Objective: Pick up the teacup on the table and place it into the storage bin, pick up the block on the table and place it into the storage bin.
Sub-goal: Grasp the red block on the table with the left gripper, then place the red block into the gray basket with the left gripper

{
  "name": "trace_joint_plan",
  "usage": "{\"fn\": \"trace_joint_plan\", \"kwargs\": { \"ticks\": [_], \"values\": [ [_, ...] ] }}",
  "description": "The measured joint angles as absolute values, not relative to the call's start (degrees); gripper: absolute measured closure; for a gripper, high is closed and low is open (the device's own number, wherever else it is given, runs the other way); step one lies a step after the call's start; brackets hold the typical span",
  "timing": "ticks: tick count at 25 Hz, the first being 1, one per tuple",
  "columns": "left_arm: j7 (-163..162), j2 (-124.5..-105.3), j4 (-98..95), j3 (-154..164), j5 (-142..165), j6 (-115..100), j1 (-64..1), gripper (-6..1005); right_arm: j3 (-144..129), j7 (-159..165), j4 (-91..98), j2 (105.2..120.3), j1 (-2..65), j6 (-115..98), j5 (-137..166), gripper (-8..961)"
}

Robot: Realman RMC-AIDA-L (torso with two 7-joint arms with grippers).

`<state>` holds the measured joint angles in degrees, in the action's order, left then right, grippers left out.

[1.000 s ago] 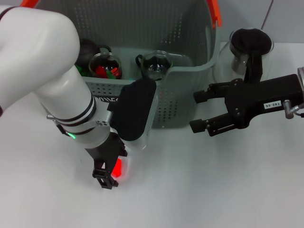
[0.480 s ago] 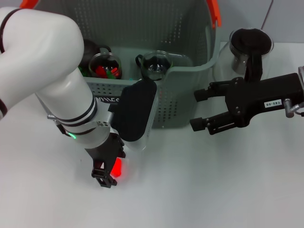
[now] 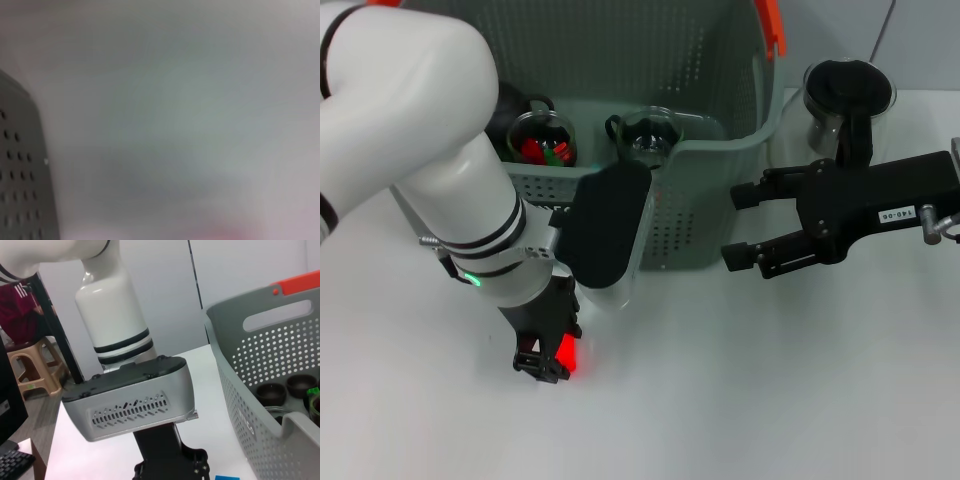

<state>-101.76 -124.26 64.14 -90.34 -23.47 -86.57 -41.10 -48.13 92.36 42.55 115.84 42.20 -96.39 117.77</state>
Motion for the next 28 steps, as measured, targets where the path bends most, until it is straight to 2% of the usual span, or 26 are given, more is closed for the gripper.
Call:
{"fn": "trace_joint_plan", "kwargs": {
  "ticks": [8,15,17,22,28],
  "values": [
    [-101.6,-124.3,69.0,-95.6,-25.1,-95.7,-42.0,551,-47.9,91.9,42.5,115.85,42.1,-96.8,117.7,8],
    [-100.7,-123.72,78.5,-118.9,-39.8,-114.3,-44.0,551,-47.5,91.2,42.7,115.84,42.1,-98.4,117.5,8],
    [-101.1,-122.94,79.7,-126.4,-45.8,-115.6,-43.9,552,-47.5,90.4,42.7,115.84,42.1,-98.7,117.3,9],
    [-104.6,-117.86,77.0,-143.9,-61.8,-113.0,-43.8,552,-47.5,89.5,42.9,115.74,41.9,-99.6,117.0,8],
    [-112.4,-110.28,59.7,-147.8,-64.9,-96.1,-45.3,563,-47.9,89.3,42.8,115.43,42.3,-100.4,117.0,9]
  ]
}}
